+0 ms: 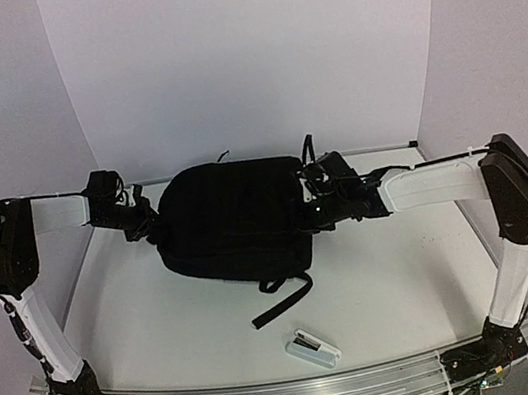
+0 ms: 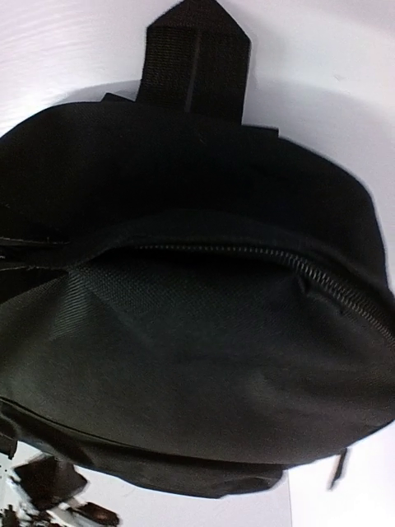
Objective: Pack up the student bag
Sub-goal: Adjust the student bag at the center of the board.
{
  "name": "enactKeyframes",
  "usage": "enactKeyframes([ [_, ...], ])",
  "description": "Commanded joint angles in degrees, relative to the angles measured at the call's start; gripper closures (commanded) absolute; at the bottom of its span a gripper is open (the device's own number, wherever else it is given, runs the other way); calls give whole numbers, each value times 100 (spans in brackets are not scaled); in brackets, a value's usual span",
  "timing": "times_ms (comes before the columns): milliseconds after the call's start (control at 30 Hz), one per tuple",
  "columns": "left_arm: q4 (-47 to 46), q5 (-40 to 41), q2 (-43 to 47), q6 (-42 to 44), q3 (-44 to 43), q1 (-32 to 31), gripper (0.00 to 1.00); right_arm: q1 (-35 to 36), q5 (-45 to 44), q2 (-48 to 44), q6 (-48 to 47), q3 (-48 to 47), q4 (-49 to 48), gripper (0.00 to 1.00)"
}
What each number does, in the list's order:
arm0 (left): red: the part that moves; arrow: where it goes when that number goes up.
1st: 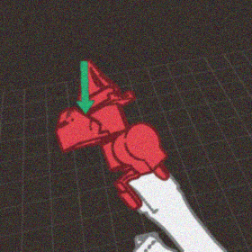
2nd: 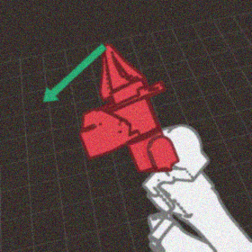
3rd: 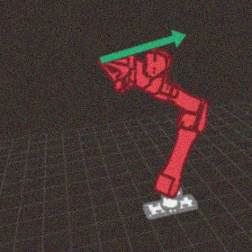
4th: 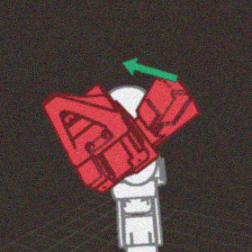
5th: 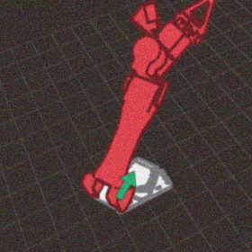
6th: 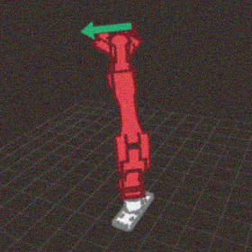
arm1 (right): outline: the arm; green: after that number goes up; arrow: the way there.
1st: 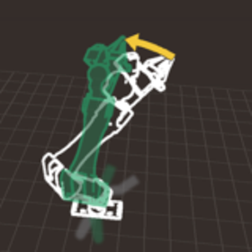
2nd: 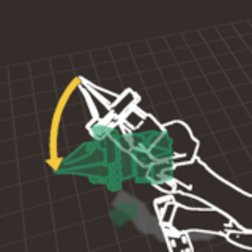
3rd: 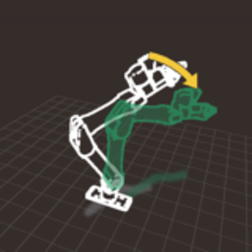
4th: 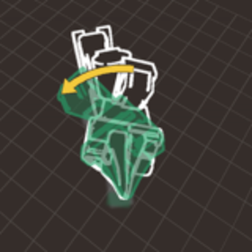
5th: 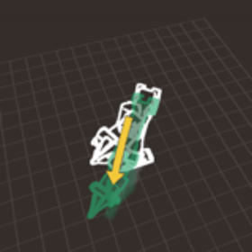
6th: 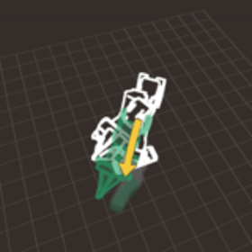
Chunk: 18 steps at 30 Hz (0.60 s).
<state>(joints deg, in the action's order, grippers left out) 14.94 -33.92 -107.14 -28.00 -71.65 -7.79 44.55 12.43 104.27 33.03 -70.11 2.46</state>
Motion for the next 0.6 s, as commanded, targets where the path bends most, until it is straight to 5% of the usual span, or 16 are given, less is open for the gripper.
enactKeyframes([
  [0, -210, 152, -268, 388, -738, 25, 87, 505, 72, -600, 408, 352, 201, 100],
  [67, -16, 388, -213, 573, -850, 25, 72, 570, -17, -802, 503, 398, 212, 95],
  [133, 174, 670, 25, 765, -884, 24, 53, 577, -211, -1081, 526, 397, 270, 71],
  [267, 547, 1360, 815, 1052, -742, -7, 28, 618, -567, -1547, 380, 132, 579, 42],
  [367, 613, 1677, 1535, 1106, -356, -197, 18, 655, -348, -1579, 362, -102, 607, 36],
  [567, 583, 1427, 2423, 853, 342, -1084, 17, 842, 41, -789, 314, -710, 582, 41],
])
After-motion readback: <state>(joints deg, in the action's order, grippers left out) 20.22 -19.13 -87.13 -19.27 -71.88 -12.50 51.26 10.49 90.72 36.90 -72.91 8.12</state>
